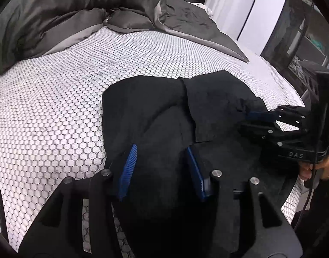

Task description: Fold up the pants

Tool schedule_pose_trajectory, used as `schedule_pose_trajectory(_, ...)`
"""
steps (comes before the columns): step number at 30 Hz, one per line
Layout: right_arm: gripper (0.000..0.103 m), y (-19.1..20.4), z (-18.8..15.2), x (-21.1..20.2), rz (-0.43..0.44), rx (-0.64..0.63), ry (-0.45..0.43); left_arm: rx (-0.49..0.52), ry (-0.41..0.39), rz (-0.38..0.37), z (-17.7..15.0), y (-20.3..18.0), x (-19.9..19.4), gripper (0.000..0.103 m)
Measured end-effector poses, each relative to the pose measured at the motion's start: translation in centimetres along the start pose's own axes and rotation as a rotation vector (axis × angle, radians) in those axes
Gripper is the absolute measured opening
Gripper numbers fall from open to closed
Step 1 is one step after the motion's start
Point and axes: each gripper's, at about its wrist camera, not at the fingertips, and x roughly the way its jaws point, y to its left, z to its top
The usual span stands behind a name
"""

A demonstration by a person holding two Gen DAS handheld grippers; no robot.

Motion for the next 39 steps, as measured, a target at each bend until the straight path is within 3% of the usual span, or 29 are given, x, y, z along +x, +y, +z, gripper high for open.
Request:
schedule_pose_trajectory(3, 0.043, 0.5, 1.2, -2.0, 0.066, 0.058, -0.091, -0.005, -0.072, -0.029, 1.5, -0.2, -1.7, 0.046)
schedule_pose_trajectory(6, 0.043, 1.4, 3.0, -1.6, 0.048, 0.11, -0.143, -0.044, -0.089, -0.009, 3.2, 0.3, -1.0, 0.046)
schedule_pose_trajectory(10, 0.043, 3.0, 3.4, 2.8, 0.035, 0.087, -0.021, -0.19, -0.011, -0.049, 3.1, 3.2, 2.4, 0.042)
schedule_pose_trajectory(12, 0.043, 2.6, 2.9, 2.9, -0.01, 0.084, -0.006, -0.19, -0.009, -0.045, 3.2, 3.8, 2.2, 0.04)
schedule_pose_trajectory(14, 0.043, 1.0, 2.2, 1.6, -0.138, 0.079, 0.0, -0.176, -0.001, 0.014, 3.1, 4.0, 1.7, 0.04)
schedule_pose_trajectory(15, 0.039, 0.2, 2.0, 1.4, -0.136, 0.086, -0.003, -0.178, 0.0, 0.028, 3.0, 4.1, 1.5, 0.041)
schedule_pose_trajectory(17, 0.04, -0.9, 1.2, 0.9, -0.047, 0.123, -0.03, -0.206, 0.014, 0.042, 2.3, 4.4, 0.5, 0.041)
schedule_pose_trajectory(19, 0.04, -0.6, 0.9, -0.1, -0.016, 0.104, -0.035, -0.231, 0.017, 0.027, 2.1, 4.5, -0.5, 0.041)
schedule_pose_trajectory(22, 0.047, -1.2, -0.7, -3.5, 0.061, 0.123, -0.096, -0.191, -0.038, 0.008, 0.7, 2.9, -3.6, 0.041)
schedule_pose_trajectory(25, 0.055, -2.3, -2.8, -5.9, 0.119, 0.187, -0.145, -0.102, -0.041, -0.006, -1.5, -0.3, -4.5, 0.042)
schedule_pose_trajectory(28, 0.055, 0.9, -3.6, -5.5, 0.143, 0.082, -0.123, 0.032, -0.024, 0.008, -2.8, -3.9, -3.4, 0.042)
schedule_pose_trajectory(30, 0.055, 3.5, -4.3, -4.2, 0.151, 0.005, -0.076, 0.101, -0.002, 0.064, -3.5, -5.4, -2.2, 0.044)
schedule_pose_trajectory(33, 0.054, 5.2, -5.7, -3.0, 0.035, -0.118, -0.037, 0.085, 0.015, 0.073, -4.0, -5.1, -2.3, 0.044)
schedule_pose_trajectory(36, 0.05, 2.8, -6.9, -5.5, 0.025, -0.069, -0.072, 0.056, 0.021, 0.113, -5.6, -4.5, -3.8, 0.057)
schedule_pose_trajectory(38, 0.051, 0.9, -7.9, -7.2, -0.012, -0.029, -0.093, 0.037, 0.016, 0.123, -6.3, -3.8, -4.7, 0.059)
schedule_pose_trajectory(39, 0.052, 0.1, -8.3, -7.4, 0.038, 0.007, -0.093, 0.018, 0.009, 0.116, -6.5, -3.1, -5.2, 0.059)
